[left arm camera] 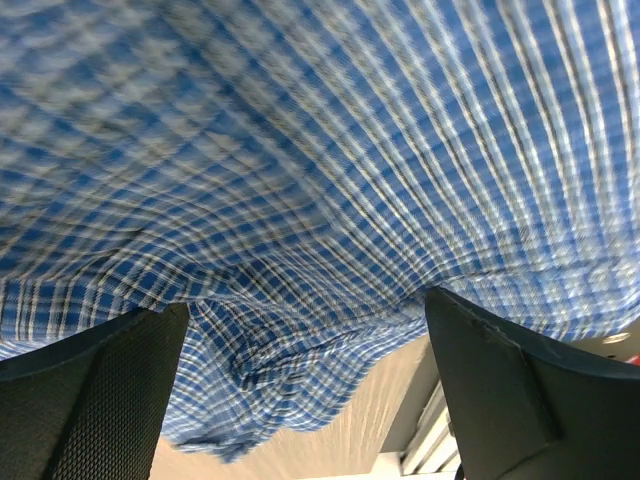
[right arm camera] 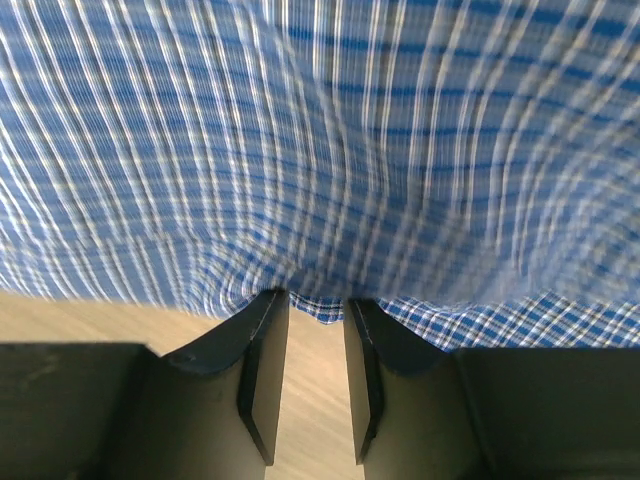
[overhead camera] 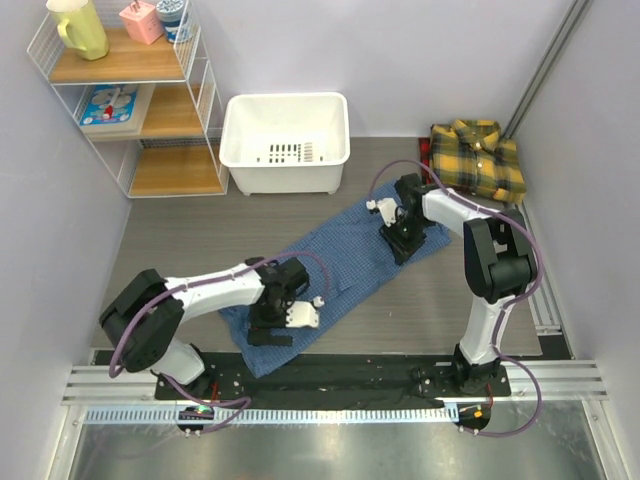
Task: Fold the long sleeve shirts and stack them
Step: Fold the shirt
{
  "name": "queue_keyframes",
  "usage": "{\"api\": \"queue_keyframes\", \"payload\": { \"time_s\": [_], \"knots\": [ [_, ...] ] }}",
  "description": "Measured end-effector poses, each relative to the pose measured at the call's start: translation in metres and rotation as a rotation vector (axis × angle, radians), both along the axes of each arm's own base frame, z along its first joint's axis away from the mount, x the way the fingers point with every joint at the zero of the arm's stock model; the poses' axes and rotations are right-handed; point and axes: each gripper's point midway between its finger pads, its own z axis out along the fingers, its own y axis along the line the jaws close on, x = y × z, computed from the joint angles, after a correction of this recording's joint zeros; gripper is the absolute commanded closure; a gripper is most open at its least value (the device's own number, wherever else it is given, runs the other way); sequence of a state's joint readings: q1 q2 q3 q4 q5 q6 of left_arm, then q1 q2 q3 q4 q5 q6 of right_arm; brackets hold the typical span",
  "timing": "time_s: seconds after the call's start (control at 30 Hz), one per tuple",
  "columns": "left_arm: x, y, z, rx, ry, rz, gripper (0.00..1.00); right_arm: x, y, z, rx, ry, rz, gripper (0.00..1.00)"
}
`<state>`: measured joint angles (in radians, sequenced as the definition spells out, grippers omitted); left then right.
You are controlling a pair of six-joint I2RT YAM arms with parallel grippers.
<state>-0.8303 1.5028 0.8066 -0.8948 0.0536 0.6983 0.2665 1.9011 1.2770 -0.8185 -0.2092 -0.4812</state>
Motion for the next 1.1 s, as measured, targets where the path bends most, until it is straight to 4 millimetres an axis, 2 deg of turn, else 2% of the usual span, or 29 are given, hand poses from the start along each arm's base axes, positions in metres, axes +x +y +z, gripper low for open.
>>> {"api": "queue_keyframes", "payload": {
  "time_s": [0.13, 0.3, 0.5, 0.63, 0.7, 0.8, 0.93, 1.03, 1.1],
  "knots": [
    [-0.021, -0.027, 0.001, 0.010, 0.019, -0.096, 0.00, 0.018, -0.002, 0.000, -0.026, -0.030, 0.016, 0.64],
    [-0.039, -0.072, 0.005, -0.040, 0.066, -0.144, 0.00, 0.037, -0.005, 0.000, -0.056, -0.088, 0.089, 0.63],
    [-0.065, -0.113, 0.010, -0.096, 0.125, -0.182, 0.00, 0.032, -0.017, 0.000, -0.078, -0.141, 0.215, 0.60],
    [-0.075, -0.138, 0.024, -0.162, 0.146, -0.190, 0.00, 0.027, -0.038, 0.005, -0.069, -0.097, 0.178, 0.59],
    [-0.076, -0.142, 0.031, -0.192, 0.151, -0.186, 0.00, 0.025, -0.047, 0.011, -0.054, -0.078, 0.137, 0.60],
    [-0.065, -0.135, 0.048, -0.236, 0.154, -0.129, 0.00, 0.027, -0.055, 0.021, -0.027, -0.076, 0.066, 0.61],
    [-0.021, -0.117, 0.072, -0.317, 0.086, 0.019, 0.00, 0.028, -0.040, 0.029, 0.030, -0.067, -0.008, 0.64],
    [0.013, -0.098, 0.073, -0.314, 0.027, 0.099, 0.00, 0.028, -0.030, 0.029, 0.047, -0.063, -0.042, 0.67],
    [0.024, -0.087, 0.065, -0.286, 0.017, 0.121, 0.00, 0.030, -0.024, 0.025, 0.047, -0.066, -0.059, 0.68]
  ]
}}
